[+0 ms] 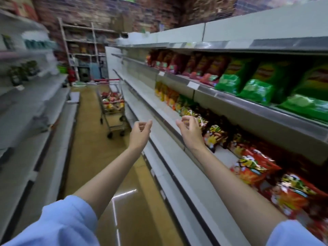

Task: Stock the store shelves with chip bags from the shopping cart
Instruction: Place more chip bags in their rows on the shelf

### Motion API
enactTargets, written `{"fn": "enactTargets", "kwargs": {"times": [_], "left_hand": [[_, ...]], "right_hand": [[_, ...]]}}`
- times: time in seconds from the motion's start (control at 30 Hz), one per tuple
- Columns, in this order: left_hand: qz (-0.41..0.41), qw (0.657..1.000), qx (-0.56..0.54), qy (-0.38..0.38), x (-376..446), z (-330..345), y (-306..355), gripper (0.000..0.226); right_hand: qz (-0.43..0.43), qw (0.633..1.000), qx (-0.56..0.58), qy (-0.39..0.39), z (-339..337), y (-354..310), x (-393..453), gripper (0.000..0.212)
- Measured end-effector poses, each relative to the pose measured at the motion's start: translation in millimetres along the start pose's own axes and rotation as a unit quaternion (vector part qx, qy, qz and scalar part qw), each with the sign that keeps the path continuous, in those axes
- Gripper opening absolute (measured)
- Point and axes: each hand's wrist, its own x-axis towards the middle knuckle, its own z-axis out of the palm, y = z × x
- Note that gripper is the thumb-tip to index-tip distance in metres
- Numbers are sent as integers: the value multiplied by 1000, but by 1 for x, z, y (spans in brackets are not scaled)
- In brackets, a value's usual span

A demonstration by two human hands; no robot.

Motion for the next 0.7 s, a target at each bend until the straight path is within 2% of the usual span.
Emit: {"fn": "enactTargets", "kwargs": {"times": [0.27, 0.4, 0.7], "left_hand": [[-48, 993, 37, 103, 90, -75, -71, 33], [-64, 983, 79, 150, 170, -99, -93, 33], [-126, 969, 80, 197, 334, -116, -135, 34]], "right_hand": [[46, 991, 66, -111, 148, 39, 87, 34], [44, 982, 85, -166, 224, 63, 150, 43], [102, 955, 141, -241, 319, 114, 298, 47]]}}
